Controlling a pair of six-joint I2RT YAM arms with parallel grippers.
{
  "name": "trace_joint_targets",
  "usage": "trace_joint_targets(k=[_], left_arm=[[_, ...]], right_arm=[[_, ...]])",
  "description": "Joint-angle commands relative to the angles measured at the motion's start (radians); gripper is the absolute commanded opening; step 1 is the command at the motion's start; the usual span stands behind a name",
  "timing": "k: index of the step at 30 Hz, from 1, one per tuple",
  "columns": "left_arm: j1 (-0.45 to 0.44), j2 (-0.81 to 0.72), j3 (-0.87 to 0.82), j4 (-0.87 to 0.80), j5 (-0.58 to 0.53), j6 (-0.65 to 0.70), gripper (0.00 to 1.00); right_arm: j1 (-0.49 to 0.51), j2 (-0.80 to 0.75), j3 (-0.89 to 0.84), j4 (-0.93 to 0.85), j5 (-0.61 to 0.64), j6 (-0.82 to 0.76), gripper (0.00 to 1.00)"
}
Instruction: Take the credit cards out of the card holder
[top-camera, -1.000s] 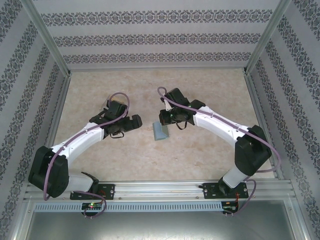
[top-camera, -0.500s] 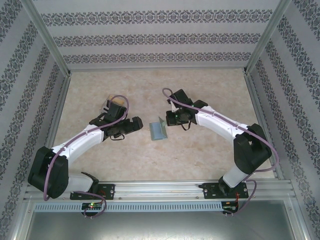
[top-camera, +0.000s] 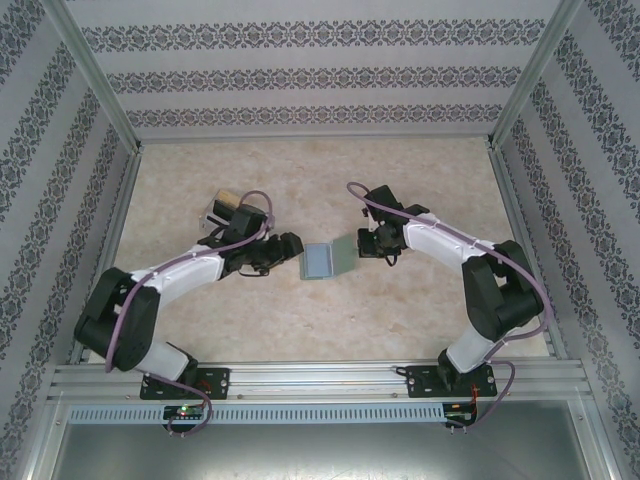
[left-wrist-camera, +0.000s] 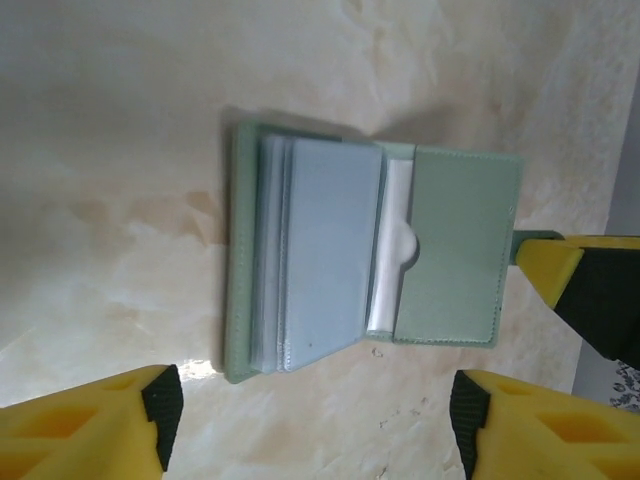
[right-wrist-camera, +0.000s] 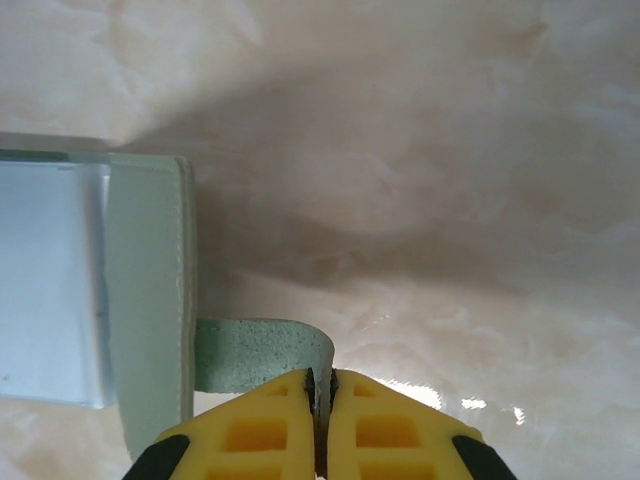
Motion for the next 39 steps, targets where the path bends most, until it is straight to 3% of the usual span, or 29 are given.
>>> trace_joint_targets(k=[1,13,20,27,39], left_arm=[[-0.047,0.060,0.084,0.021,0.005,-0.032,0.70],[-0.095,0.279,0.345,-0.312,-0.108,0.050,0.49],[-0.100,0.337,0.398,-0.343,-0.104,0.057,0.48],[-0.100,0.372,0.414,-0.340,-0.078,0.054,0.36],[-0.102,0.392,0.431,-0.377,-0.103,0.084,0.41]], right_arm=[[-0.014,0.016,-0.018,0.005,-0.013,-0.043,0.09],[-0.024,0.016,-0.025,0.008,-0.021,-0.035,0.09],[-0.024,0.019,-0.024,0.007,-0.033,-0.037,0.09],[-0.025,0.021,-0.024,0.005,-0.050,-0.036,0.09],[-0.024,0.019,-0.026,0.003,-0.058,-0.033,0.10]])
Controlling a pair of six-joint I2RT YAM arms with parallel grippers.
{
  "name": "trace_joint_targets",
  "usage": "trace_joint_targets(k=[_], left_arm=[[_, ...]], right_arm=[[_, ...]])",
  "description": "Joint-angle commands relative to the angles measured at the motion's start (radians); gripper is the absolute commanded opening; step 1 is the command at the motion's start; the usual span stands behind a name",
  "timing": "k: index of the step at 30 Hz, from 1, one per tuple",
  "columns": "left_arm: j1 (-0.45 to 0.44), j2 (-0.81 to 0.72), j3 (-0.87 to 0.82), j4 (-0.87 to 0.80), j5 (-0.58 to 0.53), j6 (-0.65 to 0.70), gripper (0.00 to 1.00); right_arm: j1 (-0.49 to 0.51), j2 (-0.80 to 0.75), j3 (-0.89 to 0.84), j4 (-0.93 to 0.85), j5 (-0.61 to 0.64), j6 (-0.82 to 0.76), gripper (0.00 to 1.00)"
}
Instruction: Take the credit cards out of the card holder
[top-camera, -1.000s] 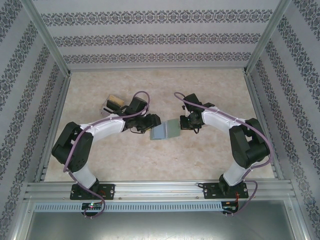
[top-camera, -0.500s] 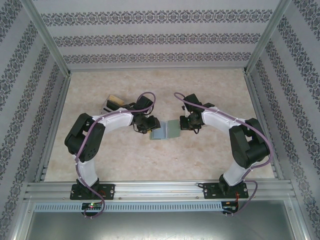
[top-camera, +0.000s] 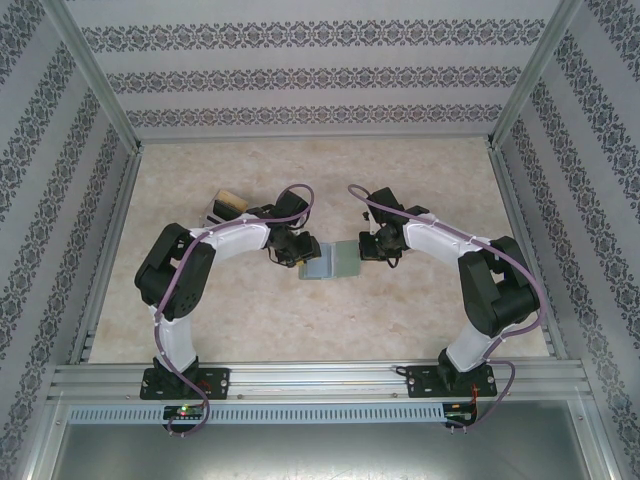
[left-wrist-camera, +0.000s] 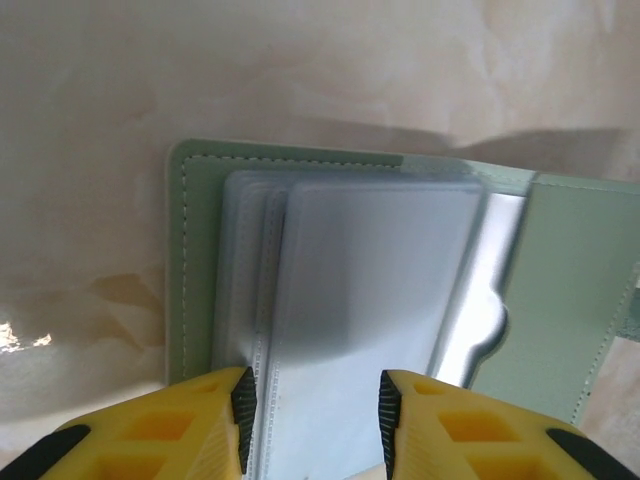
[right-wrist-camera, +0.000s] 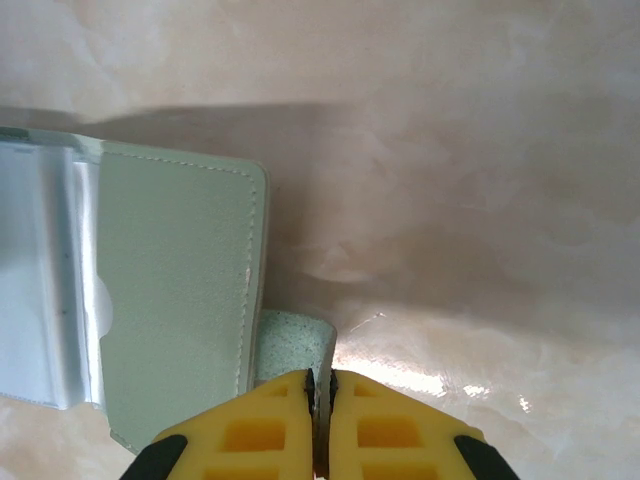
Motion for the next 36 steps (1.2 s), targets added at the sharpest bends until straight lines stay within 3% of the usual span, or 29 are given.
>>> trace_joint_targets(k=[1,12,30,36], left_arm=[[-0.017,0.012,0.024,-0.049,-0.022,0.029,0.41],[-0.028,0.035,0.044,-0.010,0.071,0.052,0.40],[-0.053,0.032,0.080,0.007,0.107,0.094,0.43],[-0.054,0.032,0.052,0.096,0.177,0.071,0.45]], right_arm=[[-0.008,0.001,-0.009,-0.009,-0.012,-0.015,0.10],[-0.001,0.013,-0.007,-0.010,-0.032,-0.017,0.10],[0.004,0.024,-0.004,-0.010,-0.037,-0.017,0.10],[0.005,0.025,-0.005,-0.011,-0.041,-0.017,0.10]])
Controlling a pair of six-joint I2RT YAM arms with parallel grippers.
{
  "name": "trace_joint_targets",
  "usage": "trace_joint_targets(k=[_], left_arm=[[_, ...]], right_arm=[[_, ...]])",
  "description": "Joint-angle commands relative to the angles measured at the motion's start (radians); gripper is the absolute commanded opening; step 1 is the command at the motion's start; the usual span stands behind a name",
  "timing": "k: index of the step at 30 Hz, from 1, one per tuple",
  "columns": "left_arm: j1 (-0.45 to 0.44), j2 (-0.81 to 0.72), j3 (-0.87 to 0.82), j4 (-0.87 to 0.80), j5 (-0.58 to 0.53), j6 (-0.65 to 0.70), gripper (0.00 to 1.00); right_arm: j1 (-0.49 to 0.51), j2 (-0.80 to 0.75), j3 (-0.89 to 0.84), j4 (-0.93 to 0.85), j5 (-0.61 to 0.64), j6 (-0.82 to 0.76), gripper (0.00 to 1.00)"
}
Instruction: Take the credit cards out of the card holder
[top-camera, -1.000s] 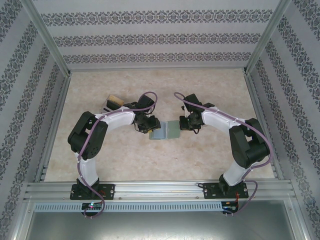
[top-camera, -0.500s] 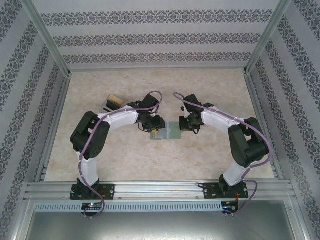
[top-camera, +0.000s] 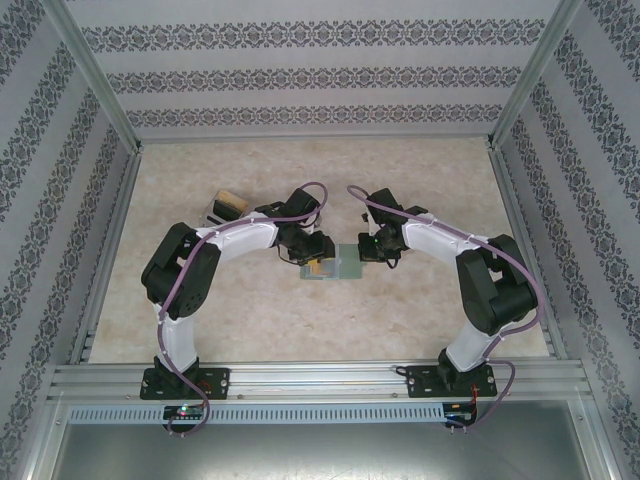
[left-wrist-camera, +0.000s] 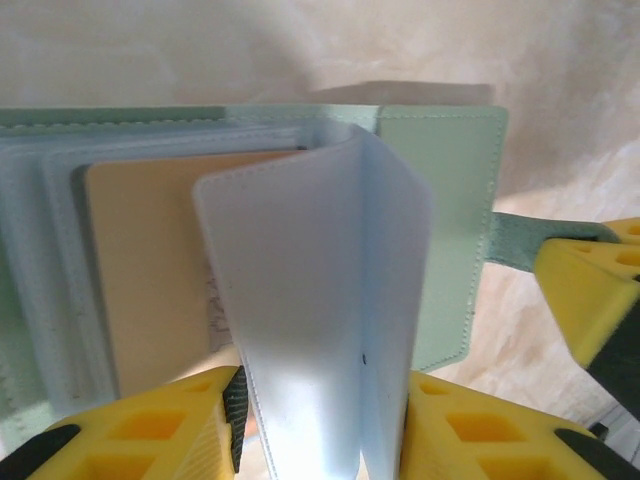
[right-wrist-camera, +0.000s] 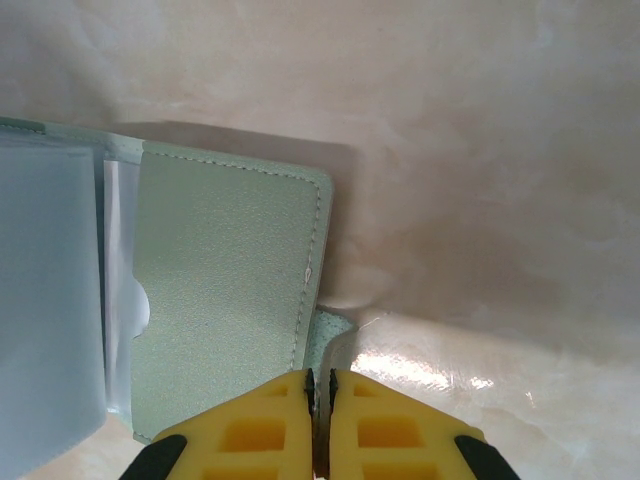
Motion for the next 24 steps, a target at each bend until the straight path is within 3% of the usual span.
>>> trace_joint_targets(k=[1,8,12,19,24], left_arm=[[-0.011,0.003,-0.021,0.103,0.078,-0.008,0.46],[-0.014,0.010,-0.049,0.246,0.161,-0.065,0.53],[-0.016,0.017,-0.051,0.276,0.167,-0.085,0.57],[-0.016,0.029,-0.068,0.325,0.170,-0.106,0.64],[-0.012,0.012,-0.065,0.350,0.175,-0.114,0.66]], right_arm=[[0.004,0.011,-0.004,-0.010,-0.023,-0.017,0.10],[0.003,0.009,-0.003,-0.009,-0.022,-0.015,0.10],[-0.002,-0.012,-0.014,-0.008,0.003,0.003,0.16],[-0.030,-0.146,-0.068,0.023,0.041,0.039,0.40],[-0.040,-0.226,-0.087,0.032,0.051,0.062,0.51]])
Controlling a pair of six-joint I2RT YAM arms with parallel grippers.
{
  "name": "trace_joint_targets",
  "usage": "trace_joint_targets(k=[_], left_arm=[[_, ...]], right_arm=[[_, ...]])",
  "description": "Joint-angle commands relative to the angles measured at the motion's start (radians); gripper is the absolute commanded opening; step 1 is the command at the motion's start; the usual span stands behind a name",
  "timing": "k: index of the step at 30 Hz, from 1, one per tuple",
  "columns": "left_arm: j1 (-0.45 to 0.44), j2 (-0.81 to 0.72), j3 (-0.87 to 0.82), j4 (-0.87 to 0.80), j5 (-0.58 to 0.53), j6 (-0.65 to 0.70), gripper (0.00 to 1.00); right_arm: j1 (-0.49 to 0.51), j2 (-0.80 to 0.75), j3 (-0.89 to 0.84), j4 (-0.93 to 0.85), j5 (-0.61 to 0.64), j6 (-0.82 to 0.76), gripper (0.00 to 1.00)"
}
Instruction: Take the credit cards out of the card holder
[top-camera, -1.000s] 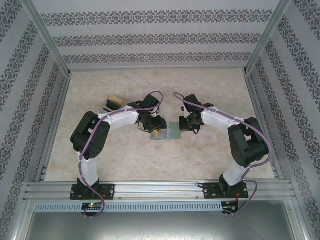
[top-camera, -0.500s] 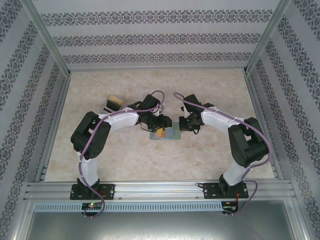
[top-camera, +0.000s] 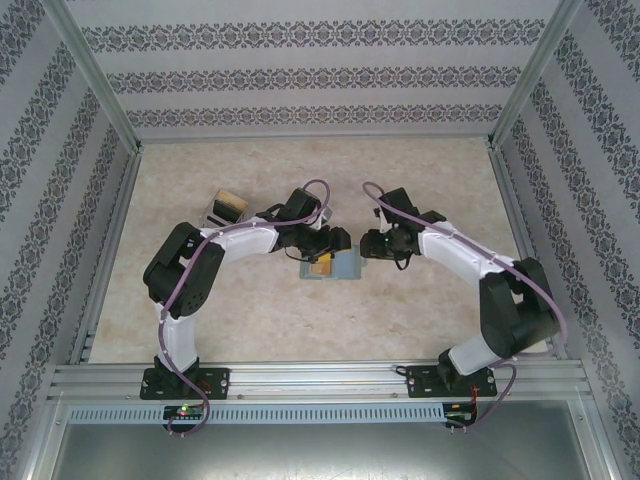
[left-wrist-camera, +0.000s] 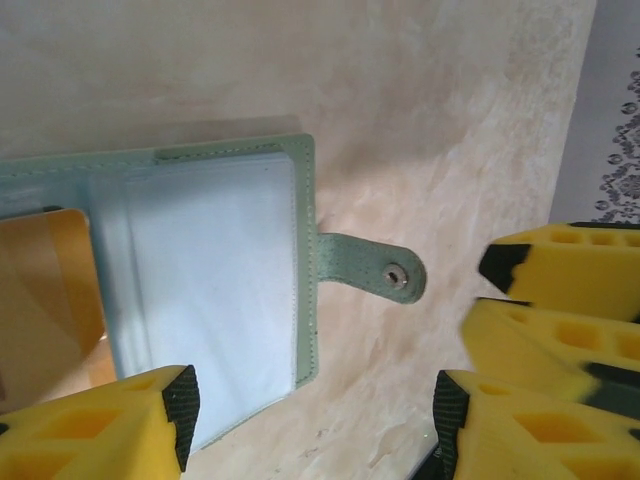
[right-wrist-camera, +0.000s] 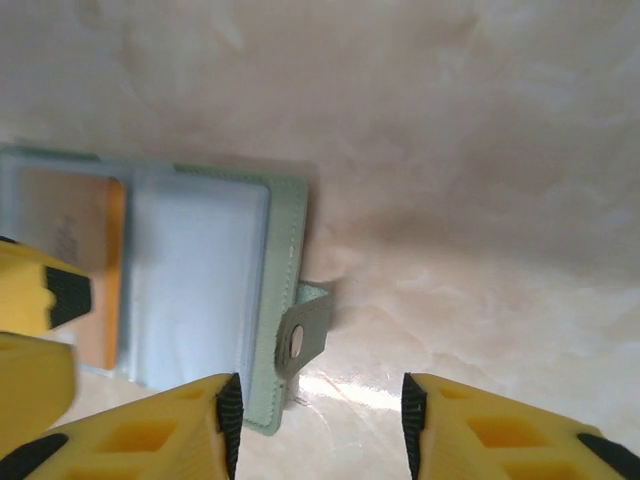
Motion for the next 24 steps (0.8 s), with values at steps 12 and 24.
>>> trace_joint_targets(k=[12,24], left_arm=[[0.088,-0.187,-0.117,-0.180,-0.238,0.073,0.63],[0.106,-0.196,-0.158,-0.203,-0.257,0.079,0.42]], right_arm=[[0.126,0.039,0.083,0.067,-0.183,0.069,0.57],[0.177,0.266,0.122,0.189,-0.216,0.274,0.31]])
